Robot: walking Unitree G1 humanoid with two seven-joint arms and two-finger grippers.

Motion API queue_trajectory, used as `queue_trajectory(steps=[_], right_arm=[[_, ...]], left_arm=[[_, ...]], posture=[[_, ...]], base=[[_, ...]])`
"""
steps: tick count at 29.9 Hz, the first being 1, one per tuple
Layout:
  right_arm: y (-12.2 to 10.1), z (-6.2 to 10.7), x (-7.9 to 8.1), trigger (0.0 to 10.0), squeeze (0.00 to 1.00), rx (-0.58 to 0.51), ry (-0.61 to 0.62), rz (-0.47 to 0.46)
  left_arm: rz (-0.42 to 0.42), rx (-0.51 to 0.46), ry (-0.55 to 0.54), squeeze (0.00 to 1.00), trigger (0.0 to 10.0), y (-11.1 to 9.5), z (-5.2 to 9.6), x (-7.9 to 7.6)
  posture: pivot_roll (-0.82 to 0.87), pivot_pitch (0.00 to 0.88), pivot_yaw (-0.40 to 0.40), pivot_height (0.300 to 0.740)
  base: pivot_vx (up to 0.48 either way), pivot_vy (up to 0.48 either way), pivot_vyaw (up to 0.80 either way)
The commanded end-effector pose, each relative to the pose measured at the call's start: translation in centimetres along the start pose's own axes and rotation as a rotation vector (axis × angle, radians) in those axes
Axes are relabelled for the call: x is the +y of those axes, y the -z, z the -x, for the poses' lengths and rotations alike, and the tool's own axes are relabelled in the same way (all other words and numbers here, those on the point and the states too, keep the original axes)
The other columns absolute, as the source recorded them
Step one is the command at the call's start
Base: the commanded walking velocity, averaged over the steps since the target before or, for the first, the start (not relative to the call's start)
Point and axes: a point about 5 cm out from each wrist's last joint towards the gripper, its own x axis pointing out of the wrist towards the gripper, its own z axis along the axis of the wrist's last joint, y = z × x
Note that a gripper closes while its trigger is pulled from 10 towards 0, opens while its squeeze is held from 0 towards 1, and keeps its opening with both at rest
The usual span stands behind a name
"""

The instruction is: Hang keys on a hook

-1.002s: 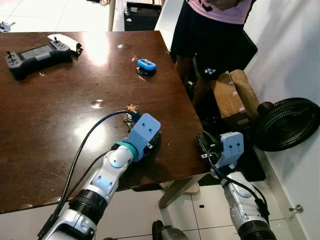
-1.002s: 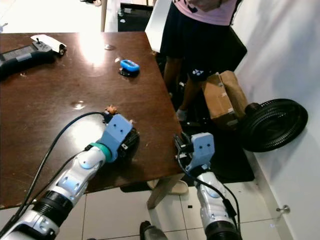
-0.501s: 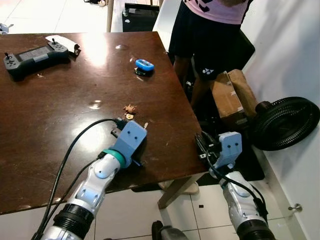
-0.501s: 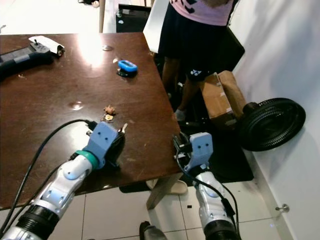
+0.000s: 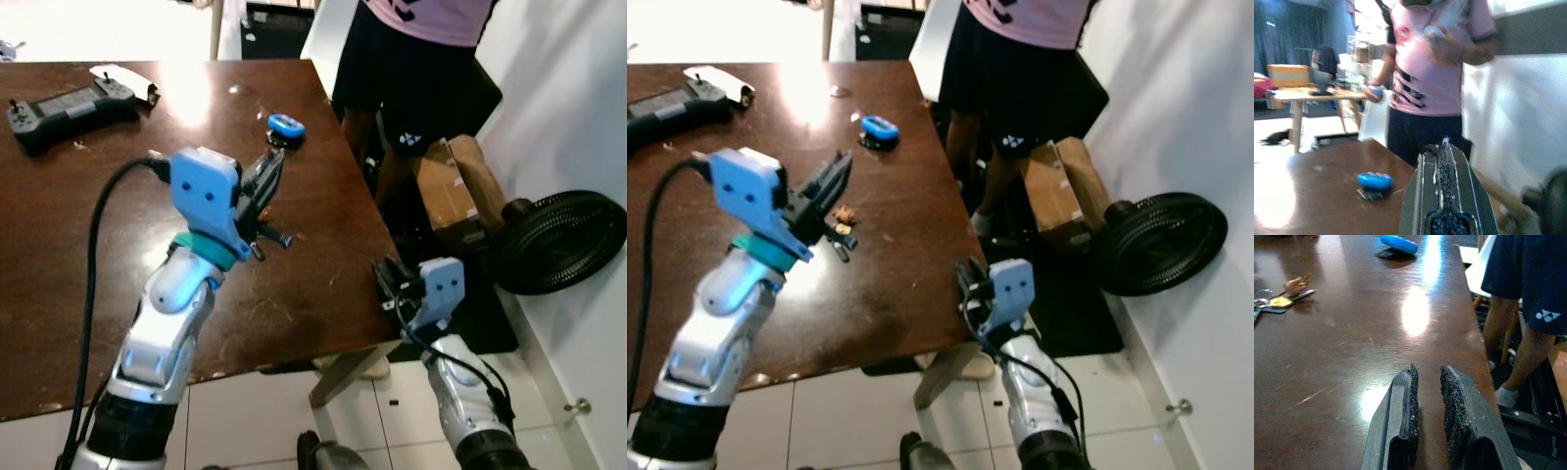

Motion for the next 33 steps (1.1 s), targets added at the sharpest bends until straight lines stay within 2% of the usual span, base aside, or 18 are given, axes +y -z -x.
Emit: queue_trajectory(steps=[1, 5, 6, 7, 8, 10, 11, 13, 14, 15, 17, 19, 20, 21, 22, 23, 28, 33], right_arm=[[2.8, 1.6, 0.8, 10.0, 0.0, 0.137, -0.017, -0.035], [3.1, 1.7, 1.5, 10.0, 0.0, 0.146, -0.035, -0.04], [3.2, 1.7, 1.6, 10.0, 0.0, 0.147, -0.037, -0.042], [3.2, 1.7, 1.6, 10.0, 0.0, 0.147, -0.037, -0.042], [3.2, 1.8, 1.6, 10.0, 0.0, 0.146, -0.036, -0.042], [3.2, 1.8, 1.6, 10.0, 0.0, 0.146, -0.036, -0.042], [3.2, 1.9, 1.3, 10.0, 0.0, 0.147, -0.027, -0.039], [3.2, 1.9, 1.3, 10.0, 0.0, 0.147, -0.027, -0.039], [3.2, 2.0, 1.2, 10.0, 0.0, 0.149, -0.022, -0.038], [3.2, 2.0, 1.2, 10.0, 0.0, 0.149, -0.022, -0.038], [3.4, 2.3, 1.2, 10.0, 0.0, 0.157, -0.017, -0.038], [3.4, 2.3, 1.2, 10.0, 0.0, 0.157, -0.017, -0.038], [3.6, 2.5, 1.3, 10.0, 0.0, 0.16, -0.016, -0.039], [3.6, 2.5, 1.3, 10.0, 0.0, 0.16, -0.016, -0.039], [3.7, 2.7, 1.5, 10.0, 0.0, 0.162, -0.015, -0.041], [3.7, 2.6, 1.6, 10.0, 0.0, 0.158, -0.016, -0.042], [3.5, 2.4, 1.7, 10.0, 0.0, 0.148, -0.018, -0.042], [1.5, 0.8, 1.8, 10.0, 0.0, 0.054, -0.031, -0.035]], left_arm=[[0.012, 0.026, -0.012, 0.0, 10.0, 0.5, 0.0, -0.1], [-0.001, 0.06, -0.038, 0.0, 10.0, 0.8, -0.5, -0.2], [-0.075, 0.116, -0.025, 0.0, 10.0, 2.0, -0.4, -0.4], [-0.075, 0.116, -0.025, 0.0, 10.0, 2.0, -0.4, -0.4], [-0.116, 0.178, -0.015, 0.0, 10.0, 3.3, 0.2, -0.7], [-0.116, 0.178, -0.015, 0.0, 10.0, 3.3, 0.2, -0.7], [-0.192, 0.3, -0.026, 0.0, 10.0, 6.0, 1.7, -0.7], [-0.192, 0.3, -0.026, 0.0, 10.0, 6.0, 1.7, -0.7], [-0.206, 0.339, -0.04, 0.0, 10.0, 6.8, 2.5, -0.5], [-0.206, 0.339, -0.04, 0.0, 10.0, 6.8, 2.5, -0.5], [-0.195, 0.414, -0.06, 0.0, 10.0, 8.5, 4.8, -0.1], [-0.195, 0.414, -0.06, 0.0, 10.0, 8.5, 4.8, -0.1], [-0.176, 0.443, -0.053, 0.0, 10.0, 9.1, 6.0, -0.1], [-0.176, 0.443, -0.053, 0.0, 10.0, 9.1, 6.0, -0.1], [-0.176, 0.467, -0.058, 0.0, 10.0, 9.6, 7.9, 0.1], [-0.191, 0.461, -0.077, 0.0, 10.0, 9.5, 8.2, 0.3], [-0.211, 0.448, -0.109, 0.0, 10.0, 9.3, 8.5, 0.7], [-0.242, 0.402, -0.162, 0.0, 10.0, 8.6, 8.1, 1.1]], posture=[[-0.11, 0.132, -0.049, 0.74], [-0.11, 0.132, -0.049, 0.74], [-0.11, 0.128, -0.048, 0.74], [-0.11, 0.128, -0.048, 0.74], [-0.12, 0.131, -0.045, 0.74], [-0.12, 0.131, -0.045, 0.74], [-0.13, 0.138, -0.043, 0.74], [-0.13, 0.138, -0.043, 0.74], [-0.12, 0.138, -0.043, 0.74], [-0.12, 0.138, -0.043, 0.74], [-0.12, 0.141, -0.041, 0.74], [-0.12, 0.141, -0.041, 0.74], [-0.12, 0.141, -0.041, 0.74], [-0.12, 0.141, -0.041, 0.74], [-0.12, 0.138, -0.042, 0.74], [-0.12, 0.138, -0.042, 0.74], [-0.12, 0.138, -0.042, 0.74], [-0.1, 0.126, -0.049, 0.74]], base=[[0.0, 0.0, 0.0], [0.0, 0.0, 0.0], [0.0, 0.0, 0.0], [0.0, 0.0, 0.0], [0.0, 0.0, 0.0], [0.0, 0.0, 0.0], [0.0, 0.0, 0.0], [0.0, 0.0, 0.0], [0.0, 0.0, 0.0], [0.0, 0.0, 0.0], [0.0, 0.0, 0.0], [0.0, 0.0, 0.0], [0.0, 0.0, 0.0], [0.0, 0.0, 0.0], [0.0, 0.0, 0.0], [0.0, 0.0, 0.0], [0.0, 0.0, 0.0], [0.0, 0.0, 0.0]])
